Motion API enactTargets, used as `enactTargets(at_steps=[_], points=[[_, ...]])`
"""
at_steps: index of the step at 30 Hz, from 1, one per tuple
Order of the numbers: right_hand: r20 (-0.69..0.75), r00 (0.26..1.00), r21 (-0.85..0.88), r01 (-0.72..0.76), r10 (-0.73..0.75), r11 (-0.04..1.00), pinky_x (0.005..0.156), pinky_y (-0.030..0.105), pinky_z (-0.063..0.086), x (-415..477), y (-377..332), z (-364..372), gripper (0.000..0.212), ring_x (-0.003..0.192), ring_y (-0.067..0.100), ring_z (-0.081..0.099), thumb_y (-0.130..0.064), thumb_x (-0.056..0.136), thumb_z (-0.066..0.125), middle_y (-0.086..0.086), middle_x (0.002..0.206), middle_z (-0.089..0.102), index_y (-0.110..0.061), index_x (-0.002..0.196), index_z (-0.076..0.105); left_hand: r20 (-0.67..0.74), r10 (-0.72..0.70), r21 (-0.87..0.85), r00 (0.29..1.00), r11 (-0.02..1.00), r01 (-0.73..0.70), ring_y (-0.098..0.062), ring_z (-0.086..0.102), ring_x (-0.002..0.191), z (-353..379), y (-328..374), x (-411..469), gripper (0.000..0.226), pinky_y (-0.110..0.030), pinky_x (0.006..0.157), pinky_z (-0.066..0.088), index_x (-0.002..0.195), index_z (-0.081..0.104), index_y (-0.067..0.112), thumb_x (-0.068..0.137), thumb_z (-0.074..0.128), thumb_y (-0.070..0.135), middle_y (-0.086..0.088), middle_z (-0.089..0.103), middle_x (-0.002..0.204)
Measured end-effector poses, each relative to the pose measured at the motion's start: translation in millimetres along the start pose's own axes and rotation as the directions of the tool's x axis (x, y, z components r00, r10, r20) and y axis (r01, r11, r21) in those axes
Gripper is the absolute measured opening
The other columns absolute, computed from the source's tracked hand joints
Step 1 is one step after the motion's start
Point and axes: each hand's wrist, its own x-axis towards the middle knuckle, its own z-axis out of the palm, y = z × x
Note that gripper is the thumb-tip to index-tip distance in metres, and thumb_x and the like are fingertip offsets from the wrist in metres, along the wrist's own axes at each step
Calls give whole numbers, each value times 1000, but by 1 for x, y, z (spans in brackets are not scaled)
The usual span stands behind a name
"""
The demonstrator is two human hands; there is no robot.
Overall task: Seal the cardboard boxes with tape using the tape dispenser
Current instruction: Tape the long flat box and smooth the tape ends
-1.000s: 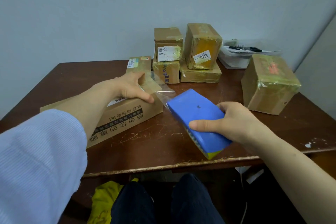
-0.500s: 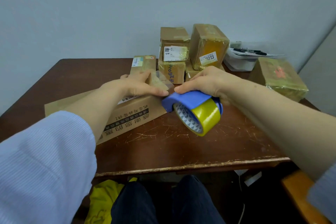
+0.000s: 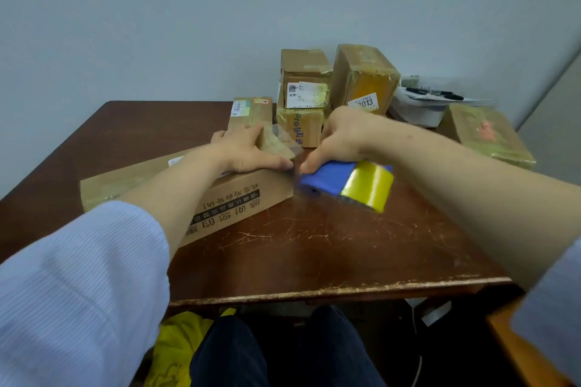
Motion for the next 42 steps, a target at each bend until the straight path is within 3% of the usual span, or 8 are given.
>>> enactTargets(at_steps=[5, 9, 15, 19, 21, 25, 38, 42], points=[[-221, 975, -382, -75, -12, 921, 59, 31, 37, -2, 38, 1, 42, 73, 25, 49, -45, 92, 54, 2, 68, 42, -11, 70, 41, 11, 11, 24, 1000, 1000, -12, -29, 31, 136, -1, 3, 1, 117, -44, 109, 20, 148, 20, 24, 56, 57, 85, -3, 34, 150], [-281, 959, -369, -140, 33, 919, 60, 33, 37, 10, 70, 54, 54, 90, 33, 62, -39, 97, 48, 12, 97, 64, -1, 132, 33, -18, -2, 73, 1000, 997, 3, -28, 32, 134, 1, 7, -3, 113, -45, 108, 22, 149, 19, 23, 60, 62, 79, -4, 32, 149], [-371, 925, -451, -253, 78, 856, 89, 38, 37, 19, 90, 90, 60, 108, 31, 55, -51, 91, 51, 12, 115, 60, -8, 131, 38, -34, -103, 32, 994, 994, 105, -30, 34, 134, 3, 15, -16, 123, -46, 105, 29, 146, 25, 21, 49, 50, 92, -6, 33, 149], [-675, 719, -244, -4, -166, 970, 98, 48, 38, 17, 65, 96, 46, 115, 40, 50, -27, 86, 66, 22, 127, 53, -1, 123, 56, -5, -178, -115, 984, 978, 176, -35, 35, 134, 0, 9, -20, 107, -49, 109, 32, 146, 28, 12, 71, 29, 87, -15, 32, 150], [-522, 853, 226, 172, -30, 959, 104, 43, 37, 16, 33, 96, 39, 123, 32, 46, -23, 98, 47, 16, 134, 50, -4, 132, 50, -30, -152, -167, 988, 975, 145, -31, 46, 125, -4, 2, -22, 70, -42, 102, 42, 139, 42, 10, 92, 37, 61, -16, 43, 142], [-23, 988, 833, -64, 151, 549, 100, 40, 40, 36, -23, 98, 50, 119, 27, 49, -38, 100, 33, 12, 130, 52, -5, 135, 46, -96, -217, -224, 971, 956, 191, -23, 56, 102, -9, -9, -33, 60, -34, 85, 48, 145, 32, 8, 95, 51, 36, -10, 47, 138], [-48, 997, 644, -16, 60, 765, 62, 29, 43, 86, -63, 94, 39, 71, 17, 55, -43, 93, 53, 1, 78, 54, -5, 100, 49, -104, -418, -527, 903, 793, 306, -24, 64, 80, 11, -48, -35, 56, -30, 61, 44, 94, 64, 2, 90, 49, 56, -8, 67, 84], [-127, 992, 647, 73, 13, 759, 83, 41, 51, 84, -55, 99, 31, 89, 25, 59, -36, 95, 52, 4, 83, 56, -11, 79, 45, -142, -417, -570, 898, 776, 270, -18, 55, 63, 15, -50, -37, 46, -29, 55, 38, 69, 55, 10, 96, 44, 47, -4, 61, 73]])
